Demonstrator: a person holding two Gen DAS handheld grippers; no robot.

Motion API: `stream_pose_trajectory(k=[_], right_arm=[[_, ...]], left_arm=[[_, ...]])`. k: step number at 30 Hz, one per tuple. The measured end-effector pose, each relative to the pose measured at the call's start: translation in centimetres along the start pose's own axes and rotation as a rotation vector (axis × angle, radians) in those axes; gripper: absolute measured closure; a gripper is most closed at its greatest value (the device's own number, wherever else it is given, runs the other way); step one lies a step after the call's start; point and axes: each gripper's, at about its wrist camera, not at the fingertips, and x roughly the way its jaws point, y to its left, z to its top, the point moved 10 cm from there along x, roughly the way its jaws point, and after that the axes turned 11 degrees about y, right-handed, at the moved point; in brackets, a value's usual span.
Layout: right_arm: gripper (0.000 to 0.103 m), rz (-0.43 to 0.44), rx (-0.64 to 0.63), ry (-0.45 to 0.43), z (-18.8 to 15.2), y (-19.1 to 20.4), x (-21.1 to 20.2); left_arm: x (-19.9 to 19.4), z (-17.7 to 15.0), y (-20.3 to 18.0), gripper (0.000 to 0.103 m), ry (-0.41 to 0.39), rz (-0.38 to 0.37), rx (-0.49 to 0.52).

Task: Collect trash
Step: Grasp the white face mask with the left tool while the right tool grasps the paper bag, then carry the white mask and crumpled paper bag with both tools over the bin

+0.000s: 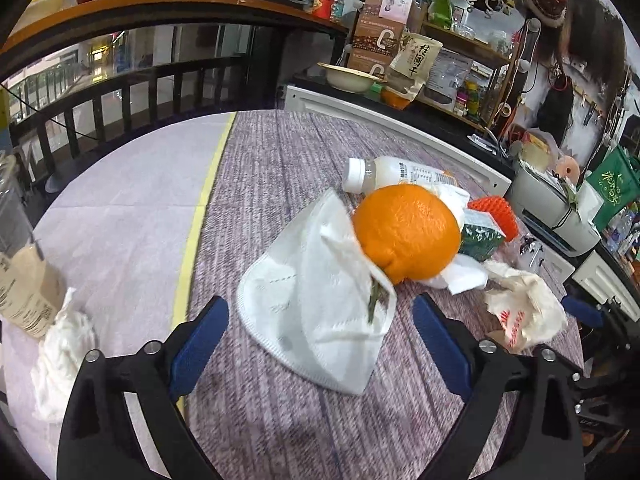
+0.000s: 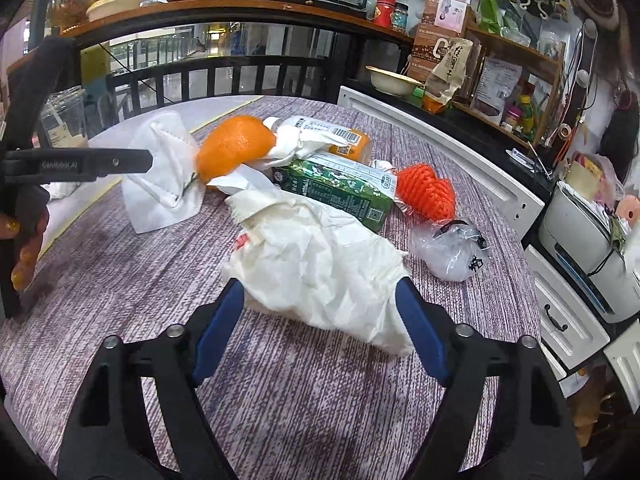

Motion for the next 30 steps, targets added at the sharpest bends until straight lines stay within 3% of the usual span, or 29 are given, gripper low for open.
stream_pose_trajectory(k=[1, 3, 5, 6, 9, 12, 20, 25, 30], right_arm=[[0.040, 0.002, 0.000, 0.007, 0.0, 0.0, 0.2], [0.062, 0.004, -0.009, 0.022, -0.2, 0.2, 0.6], [0.069, 0.013, -0.014, 0.023, -0.4, 0.4, 0.5], [0.078, 0.018, -0.012, 0.018, -0.4, 0.4, 0.4], [0.085, 0.034, 0.003, 0.011, -0.8, 0.4, -0.2], [0.091, 0.047, 0.001, 0.002, -1.4, 0.7, -0.9], [0.092, 0.095, -0.003, -0.023, -2.8, 1.7, -3.5], [0.092, 0.113, -0.001, -0.042, -4.2, 2.1, -5.4], [0.092, 0.120, -0.001, -0.072, -5.3, 2.1, -7.6]], left_arm=[[0.3, 0.2, -0.4, 0.018, 0.001, -0.004, 0.008], [0.9, 0.1, -1.2, 0.038, 0.015, -0.005, 0.023], [1.6, -0.2, -1.4, 0.056, 0.039, 0.005, 0.020], [1.9, -0.4, -1.3, 0.068, 0.048, 0.004, 0.011], [1.8, -1.2, -1.0, 0.089, 0.064, -0.014, -0.023], [0.8, -1.8, -1.0, 0.097, 0.047, -0.037, -0.031], [-3.6, -3.6, -3.0, 0.099, -0.047, -0.055, 0.022], [-4.8, -5.1, -3.9, 0.099, -0.053, -0.125, -0.022], [-6.0, -6.1, -5.9, 0.099, -0.065, -0.151, 0.005]])
